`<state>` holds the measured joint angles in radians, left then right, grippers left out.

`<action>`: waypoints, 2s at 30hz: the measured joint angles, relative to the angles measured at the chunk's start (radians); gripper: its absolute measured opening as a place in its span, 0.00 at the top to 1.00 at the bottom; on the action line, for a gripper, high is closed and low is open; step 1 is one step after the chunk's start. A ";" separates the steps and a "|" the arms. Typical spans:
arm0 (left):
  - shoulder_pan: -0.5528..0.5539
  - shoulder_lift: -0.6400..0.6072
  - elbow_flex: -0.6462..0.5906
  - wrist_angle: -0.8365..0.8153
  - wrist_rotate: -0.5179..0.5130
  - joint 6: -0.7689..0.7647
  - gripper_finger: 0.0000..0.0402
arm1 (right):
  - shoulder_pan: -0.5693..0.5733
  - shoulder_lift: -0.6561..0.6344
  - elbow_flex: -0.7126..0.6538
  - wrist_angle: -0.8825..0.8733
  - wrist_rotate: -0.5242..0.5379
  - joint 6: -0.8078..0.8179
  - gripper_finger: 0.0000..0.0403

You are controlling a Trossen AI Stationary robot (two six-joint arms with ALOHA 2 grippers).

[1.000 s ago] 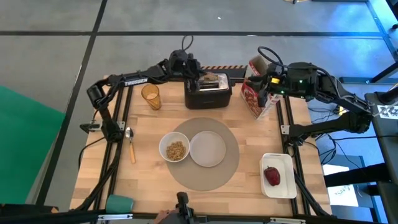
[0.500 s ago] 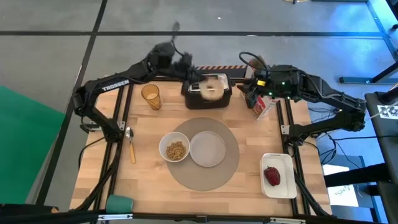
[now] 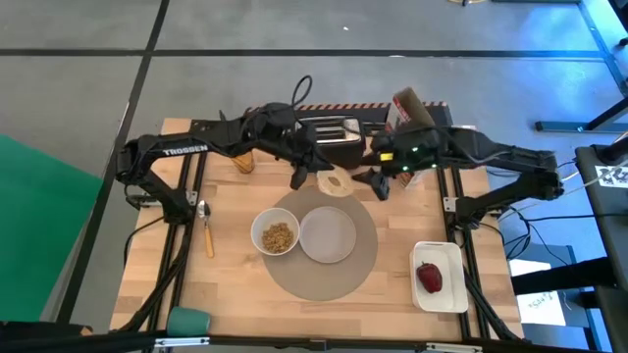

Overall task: Arrange a breakfast setting
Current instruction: Put the bagel on the gray plate, then put the red apple on the gray plate

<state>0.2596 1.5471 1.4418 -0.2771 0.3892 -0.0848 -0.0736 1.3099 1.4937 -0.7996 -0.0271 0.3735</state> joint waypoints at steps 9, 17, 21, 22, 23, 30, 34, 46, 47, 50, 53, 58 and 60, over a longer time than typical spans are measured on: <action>-0.046 0.014 0.001 -0.068 -0.071 0.024 0.97 | 0.073 0.078 0.000 -0.005 0.091 0.073 0.59; -0.072 0.174 -0.031 -0.204 -0.102 0.050 0.97 | 0.140 0.023 0.016 -0.008 0.343 0.101 0.62; -0.087 0.282 -0.038 -0.202 -0.102 0.048 0.97 | 0.170 -0.010 0.018 -0.024 0.398 0.132 0.62; -0.090 0.310 -0.038 -0.204 -0.102 0.047 0.97 | 0.179 -0.019 0.018 -0.027 0.409 0.142 0.62; -0.092 0.332 -0.039 -0.203 -0.098 0.045 0.97 | 0.189 -0.028 0.018 -0.036 0.421 0.152 0.62; -0.093 0.417 -0.038 -0.206 -0.085 0.034 0.97 | 0.275 -0.040 0.019 -0.256 0.366 0.225 0.62; -0.093 0.417 -0.038 -0.207 -0.120 0.034 0.95 | 0.358 -0.011 0.019 -0.419 0.294 0.348 0.62; -0.089 0.378 -0.038 -0.251 -0.107 -0.089 0.61 | 0.642 0.053 0.017 -0.661 0.169 0.880 0.46; -0.089 0.355 -0.038 -0.258 -0.108 -0.089 0.59 | 0.671 0.061 0.017 -0.661 0.165 0.912 0.44; -0.092 0.287 -0.038 -0.260 -0.119 -0.085 0.55 | 0.748 0.076 -0.002 -0.664 0.147 1.024 0.37; -0.092 0.222 -0.037 -0.246 -0.144 -0.080 0.53 | 0.817 0.071 -0.084 -0.645 0.094 1.180 0.32; -0.092 0.157 -0.036 -0.221 -0.167 -0.077 0.53 | 0.962 0.063 -0.281 -0.469 0.064 1.430 0.26; -0.094 0.154 -0.036 -0.212 -0.158 -0.075 0.53 | 1.007 0.062 -0.351 -0.389 0.072 1.517 0.25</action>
<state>0.1656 1.7012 1.4055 -0.4894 0.2316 -0.1597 0.9329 1.3716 1.1423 -1.1883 0.0452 1.8904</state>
